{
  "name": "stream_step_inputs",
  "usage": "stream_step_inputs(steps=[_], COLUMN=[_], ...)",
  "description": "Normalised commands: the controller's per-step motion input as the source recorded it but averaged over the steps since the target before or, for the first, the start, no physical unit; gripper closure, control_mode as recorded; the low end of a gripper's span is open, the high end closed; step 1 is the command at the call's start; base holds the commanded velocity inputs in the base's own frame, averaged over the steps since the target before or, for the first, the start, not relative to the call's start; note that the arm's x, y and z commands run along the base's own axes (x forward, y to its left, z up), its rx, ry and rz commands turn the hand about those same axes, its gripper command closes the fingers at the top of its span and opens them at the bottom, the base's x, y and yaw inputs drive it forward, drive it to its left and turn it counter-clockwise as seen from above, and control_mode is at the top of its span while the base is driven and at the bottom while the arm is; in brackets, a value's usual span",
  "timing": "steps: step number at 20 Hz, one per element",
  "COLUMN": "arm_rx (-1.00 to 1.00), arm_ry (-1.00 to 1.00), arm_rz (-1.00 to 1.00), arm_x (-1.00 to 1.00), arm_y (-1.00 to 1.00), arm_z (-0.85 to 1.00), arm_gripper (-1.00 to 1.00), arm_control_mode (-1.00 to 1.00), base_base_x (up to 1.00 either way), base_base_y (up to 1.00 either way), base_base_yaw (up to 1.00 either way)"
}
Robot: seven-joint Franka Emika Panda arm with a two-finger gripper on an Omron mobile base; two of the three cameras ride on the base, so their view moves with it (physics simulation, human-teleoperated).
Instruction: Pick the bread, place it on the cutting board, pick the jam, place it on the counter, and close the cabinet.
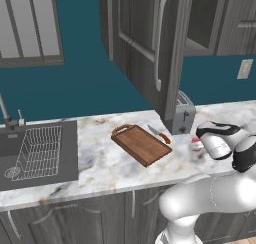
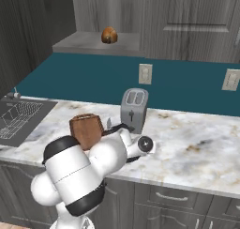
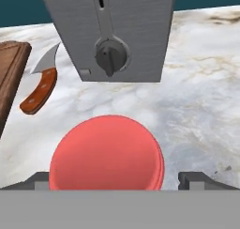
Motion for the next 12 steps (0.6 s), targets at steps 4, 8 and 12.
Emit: stream_step_inputs(steps=[4,8,12], arm_rx=[0.0,0.0,0.0], arm_ry=[-0.03,-0.07,-0.12], arm_rz=[0.07,0.1,0.08], arm_x=[-0.19,-0.12,-0.09], arm_y=[0.0,0.0,0.0], arm_z=[0.0,0.05,0.2], arm_gripper=[-1.0,-1.0,-1.0], arm_control_mode=[-1.0,-1.0,-1.0], base_base_x=[0.0,0.0,0.0], base_base_y=[0.0,0.0,0.0], base_base_yaw=[0.0,0.0,0.0])
